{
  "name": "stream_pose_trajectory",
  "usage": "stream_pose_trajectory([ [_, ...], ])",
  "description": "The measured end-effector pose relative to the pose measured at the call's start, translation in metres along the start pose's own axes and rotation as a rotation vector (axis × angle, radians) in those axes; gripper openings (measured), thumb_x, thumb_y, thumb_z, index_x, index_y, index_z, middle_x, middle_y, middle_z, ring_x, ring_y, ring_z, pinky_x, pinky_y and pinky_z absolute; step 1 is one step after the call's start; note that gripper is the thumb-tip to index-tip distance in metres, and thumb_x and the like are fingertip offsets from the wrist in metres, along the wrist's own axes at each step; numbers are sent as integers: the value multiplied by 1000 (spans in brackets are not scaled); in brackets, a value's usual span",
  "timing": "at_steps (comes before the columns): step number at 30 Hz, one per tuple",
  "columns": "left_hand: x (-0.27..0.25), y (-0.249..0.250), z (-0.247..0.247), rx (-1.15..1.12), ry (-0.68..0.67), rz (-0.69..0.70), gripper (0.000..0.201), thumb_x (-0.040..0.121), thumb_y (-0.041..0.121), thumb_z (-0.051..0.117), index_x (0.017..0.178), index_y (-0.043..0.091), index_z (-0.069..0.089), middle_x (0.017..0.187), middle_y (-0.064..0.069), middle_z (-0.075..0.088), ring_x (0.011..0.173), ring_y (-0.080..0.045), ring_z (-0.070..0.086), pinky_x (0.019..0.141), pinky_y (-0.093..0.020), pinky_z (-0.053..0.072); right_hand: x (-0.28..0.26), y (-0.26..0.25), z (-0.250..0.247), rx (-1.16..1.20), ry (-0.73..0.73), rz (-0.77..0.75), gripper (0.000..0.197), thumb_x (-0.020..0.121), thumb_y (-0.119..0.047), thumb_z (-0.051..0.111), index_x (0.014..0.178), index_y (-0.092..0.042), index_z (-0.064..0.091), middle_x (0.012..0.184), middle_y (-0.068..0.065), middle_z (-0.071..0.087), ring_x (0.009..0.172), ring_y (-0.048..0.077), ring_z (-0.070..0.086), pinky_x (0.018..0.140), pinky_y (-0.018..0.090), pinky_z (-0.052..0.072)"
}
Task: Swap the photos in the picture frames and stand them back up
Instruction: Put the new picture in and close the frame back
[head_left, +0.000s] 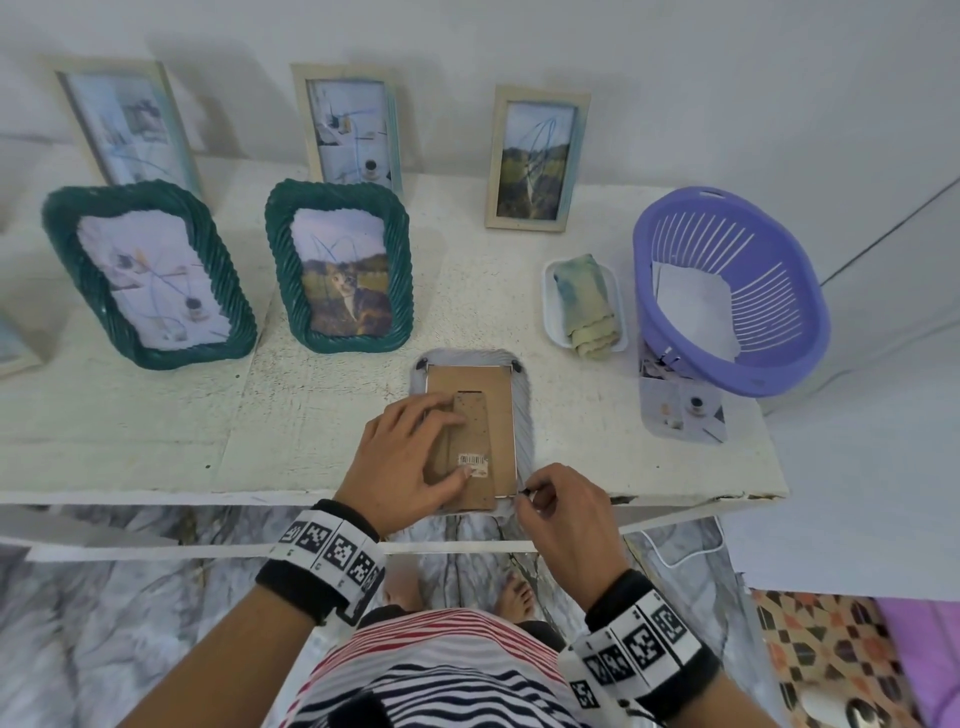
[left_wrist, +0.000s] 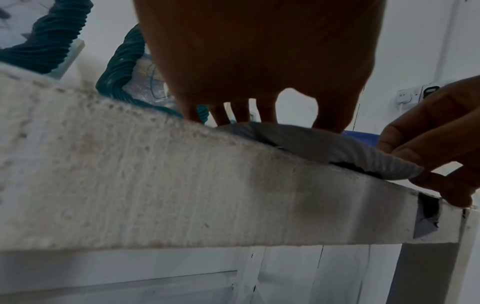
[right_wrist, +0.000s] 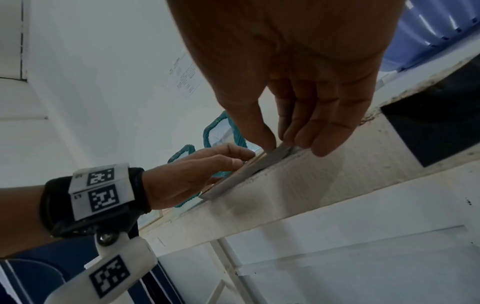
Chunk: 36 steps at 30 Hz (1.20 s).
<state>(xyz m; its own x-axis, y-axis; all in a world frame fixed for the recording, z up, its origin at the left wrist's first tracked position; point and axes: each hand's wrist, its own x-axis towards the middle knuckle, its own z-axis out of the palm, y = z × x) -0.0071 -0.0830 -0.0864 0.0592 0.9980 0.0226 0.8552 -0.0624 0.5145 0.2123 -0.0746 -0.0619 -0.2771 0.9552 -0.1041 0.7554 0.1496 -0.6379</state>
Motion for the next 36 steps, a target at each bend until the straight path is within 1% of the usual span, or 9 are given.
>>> stream_pose_trajectory([
  [4,0,-1,1,-1,2,0,58,79,63,48,128,33,50,146,15,36,134,-12,29,103,-41,32,1,-5,-1,-13,-4,44,10,86,-23,66,85,-18,57,75,-7,58,71,9,54,67,22,44],
  [11,-1,-2,3,-12,13,3,57,79,62,49,127,33,51,146,14,37,134,-13,30,102,-41,34,2,-11,0,-97,-14,41,8,89,-22,61,86,-14,59,77,-6,55,71,9,50,60,15,33],
  [13,-1,-2,3,-15,18,9,57,79,61,50,128,32,51,146,14,37,134,-13,31,102,-41,34,2,-12,1,-113,-22,53,7,89,-22,60,87,-15,59,78,-6,55,72,10,50,61,18,32],
  [16,-1,-2,3,-16,22,12,56,79,61,50,128,32,51,147,14,37,134,-12,30,102,-40,33,4,-14,1,-72,-38,108,6,87,-21,60,86,-16,58,77,-5,59,74,11,53,65,23,37],
  [19,-1,-2,4,-13,27,12,56,79,61,50,127,32,51,147,14,37,134,-13,31,102,-40,33,6,-13,-1,-16,-60,126,5,86,-19,62,87,-16,59,75,-4,60,74,11,55,66,23,41],
  [23,0,-2,4,-16,21,13,57,79,62,49,128,32,51,147,14,37,134,-13,31,102,-40,32,5,-11,-1,-81,-34,71,10,86,-21,62,82,-17,53,73,-6,53,69,10,49,58,16,32],
  [27,-1,-2,4,-17,25,15,57,80,62,49,128,31,51,147,14,36,134,-12,30,102,-39,31,5,-14,-1,-154,-45,75,11,88,-24,58,83,-16,55,76,-6,53,72,12,49,61,21,31],
  [32,-2,-3,3,-19,21,17,56,81,61,50,129,32,50,148,15,35,135,-12,29,103,-39,31,5,-23,-3,-237,-62,63,10,92,-25,52,88,-15,52,85,-3,56,75,13,48,62,22,30],
  [36,-2,-3,4,-20,28,18,56,81,61,50,128,32,50,148,15,36,134,-12,29,103,-39,31,6,-25,-3,-228,-85,72,9,92,-20,52,88,-12,51,87,1,56,75,15,47,62,24,28],
])
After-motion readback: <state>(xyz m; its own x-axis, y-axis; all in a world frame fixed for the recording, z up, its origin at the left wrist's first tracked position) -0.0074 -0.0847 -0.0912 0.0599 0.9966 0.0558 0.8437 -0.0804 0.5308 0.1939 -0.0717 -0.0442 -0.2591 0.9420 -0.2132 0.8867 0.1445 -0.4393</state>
